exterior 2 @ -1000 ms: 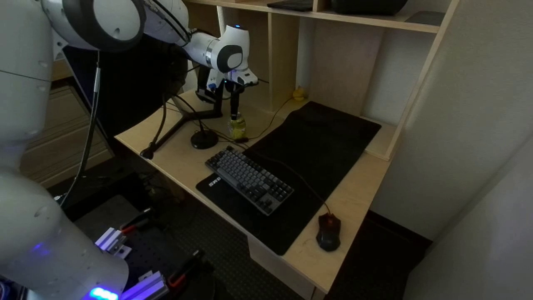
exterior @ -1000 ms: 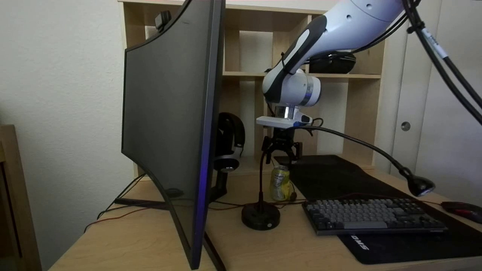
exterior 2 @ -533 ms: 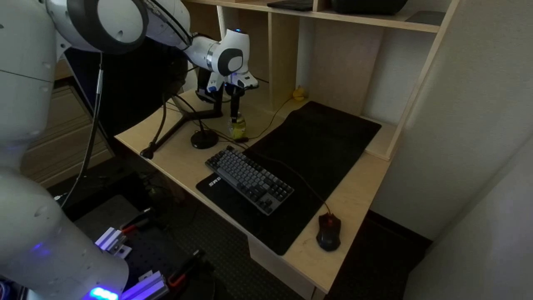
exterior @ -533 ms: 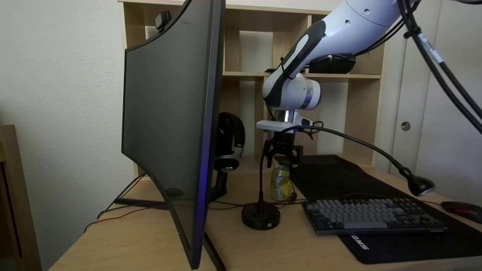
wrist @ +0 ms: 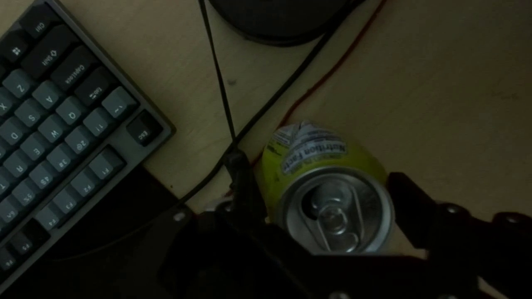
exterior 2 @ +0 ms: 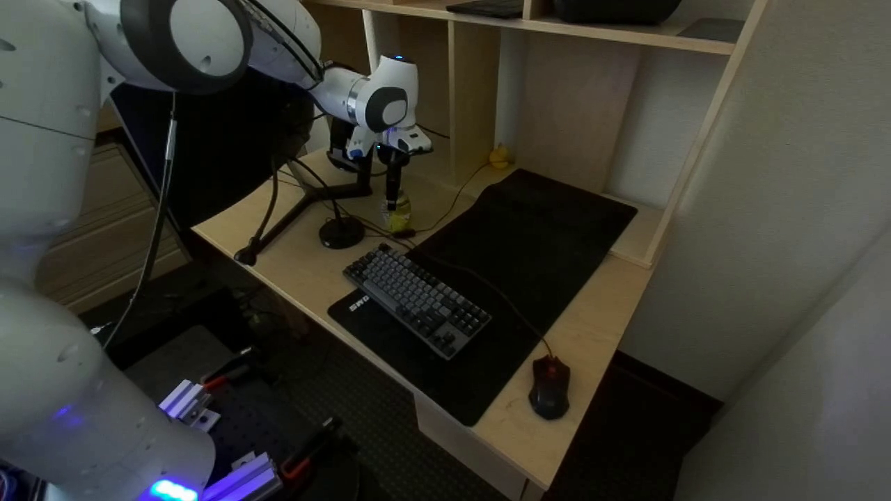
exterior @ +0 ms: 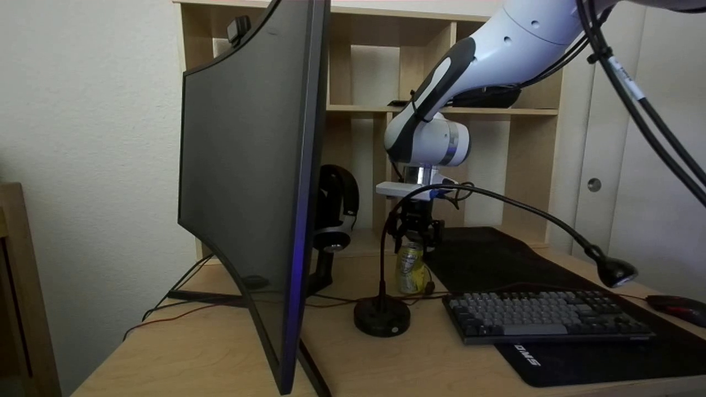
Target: Put the drink can on the mat then turn on the lamp
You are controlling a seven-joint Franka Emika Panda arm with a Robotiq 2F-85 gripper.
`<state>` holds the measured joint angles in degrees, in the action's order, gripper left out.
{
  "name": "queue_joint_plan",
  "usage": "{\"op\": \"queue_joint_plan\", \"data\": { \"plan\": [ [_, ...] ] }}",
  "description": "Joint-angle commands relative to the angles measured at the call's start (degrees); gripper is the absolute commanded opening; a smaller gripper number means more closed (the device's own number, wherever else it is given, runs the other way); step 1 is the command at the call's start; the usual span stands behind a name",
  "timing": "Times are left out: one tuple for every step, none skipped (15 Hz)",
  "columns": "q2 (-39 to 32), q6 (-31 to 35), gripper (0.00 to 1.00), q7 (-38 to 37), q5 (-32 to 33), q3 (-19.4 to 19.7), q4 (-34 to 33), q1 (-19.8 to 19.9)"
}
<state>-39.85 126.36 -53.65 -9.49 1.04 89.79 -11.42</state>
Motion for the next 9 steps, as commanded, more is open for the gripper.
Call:
{"op": "queue_joint_plan", "data": {
  "plan": [
    [-0.2,1.4,0.53,0.3,0.8,0.0,0.0,0.1],
    [-0.2,1.6,0.45,0.3,0.9,0.1,0.0,0.1],
    [-0.1,1.6,0.42,0.2,1.2,0.2,0.0,0.0],
    [0.0,1.6,0.42,0.1,1.4,0.3,-0.1,-0.1],
    [0.0,1.8,0.42,-0.2,1.8,0.6,-0.1,-0.2],
    [0.1,2.1,0.42,-0.2,1.9,0.6,0.0,-0.1],
    [0.1,2.7,0.42,-0.6,2.3,0.9,0.0,-0.2],
    [0.1,3.9,0.42,-1.1,2.4,1.1,0.1,-0.3],
    [0.0,5.7,0.42,-1.9,2.2,1.2,0.3,-0.4]
  ]
}}
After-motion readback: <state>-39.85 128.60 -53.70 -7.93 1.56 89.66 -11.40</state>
